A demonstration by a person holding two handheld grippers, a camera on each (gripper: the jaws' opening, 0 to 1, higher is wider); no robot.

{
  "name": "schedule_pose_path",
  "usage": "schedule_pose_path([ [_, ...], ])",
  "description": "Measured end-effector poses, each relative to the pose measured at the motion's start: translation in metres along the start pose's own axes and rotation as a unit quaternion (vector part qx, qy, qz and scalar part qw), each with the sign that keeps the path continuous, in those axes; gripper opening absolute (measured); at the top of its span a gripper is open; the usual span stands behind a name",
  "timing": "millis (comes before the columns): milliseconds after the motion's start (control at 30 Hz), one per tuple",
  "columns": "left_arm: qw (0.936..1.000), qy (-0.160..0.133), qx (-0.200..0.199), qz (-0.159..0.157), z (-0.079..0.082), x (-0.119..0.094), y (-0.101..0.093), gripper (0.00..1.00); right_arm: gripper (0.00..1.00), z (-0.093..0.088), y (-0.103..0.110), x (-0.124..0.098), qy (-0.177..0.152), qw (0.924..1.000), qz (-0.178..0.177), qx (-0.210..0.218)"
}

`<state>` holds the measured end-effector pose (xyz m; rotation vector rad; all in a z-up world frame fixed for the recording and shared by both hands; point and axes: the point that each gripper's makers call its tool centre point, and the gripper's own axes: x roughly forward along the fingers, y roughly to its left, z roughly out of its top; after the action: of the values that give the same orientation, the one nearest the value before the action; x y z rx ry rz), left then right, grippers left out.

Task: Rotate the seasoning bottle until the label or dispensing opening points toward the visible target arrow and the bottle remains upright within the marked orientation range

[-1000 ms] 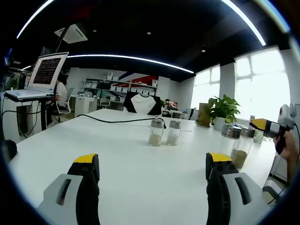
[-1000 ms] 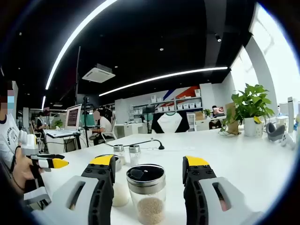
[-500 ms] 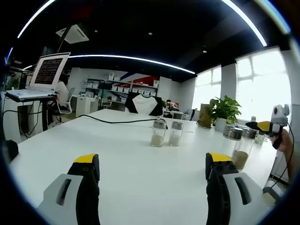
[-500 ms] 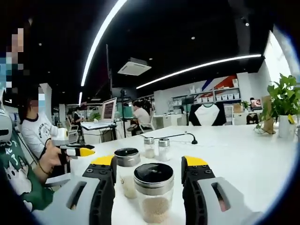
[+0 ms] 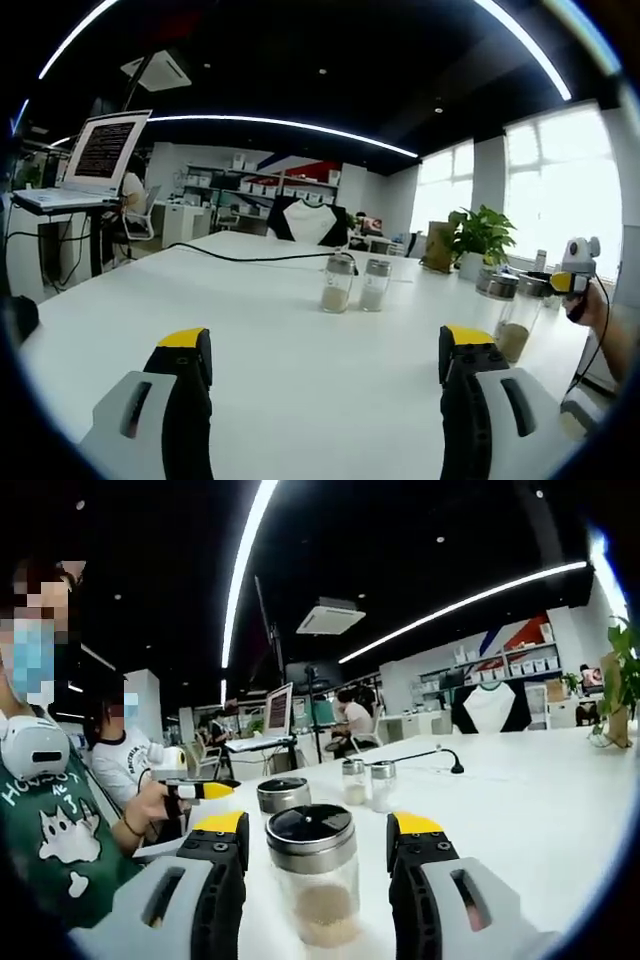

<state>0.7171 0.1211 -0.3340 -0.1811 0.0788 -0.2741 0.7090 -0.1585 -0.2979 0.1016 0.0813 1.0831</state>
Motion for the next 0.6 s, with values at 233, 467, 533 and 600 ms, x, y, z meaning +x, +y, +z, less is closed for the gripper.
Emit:
schedule_pose_path([
  [233,1.0000,0.000,-0.001,-0.001,0.000,0.000,0.000,0.99,0.52,-0.004,0.004,0.004,0.004,0.9999,0.013,-0.006],
  [467,1.0000,-0.001,0.001,-0.004,0.000,0.000,-0.002,1.00,0.38,-0.003,0.010,0.007,0.001,0.9994,0.027,-0.021],
  [533,1.0000,-0.001,0.001,-0.003,0.000,-0.001,-0.001,0.99,0.38,-0.003,0.009,0.007,0.000,0.9994,0.027,-0.022],
  [600,1.0000,-0.002,0.000,-0.002,0.000,-0.001,0.000,0.99,0.37,-0.003,0.008,0.006,-0.003,0.9993,0.027,-0.025],
])
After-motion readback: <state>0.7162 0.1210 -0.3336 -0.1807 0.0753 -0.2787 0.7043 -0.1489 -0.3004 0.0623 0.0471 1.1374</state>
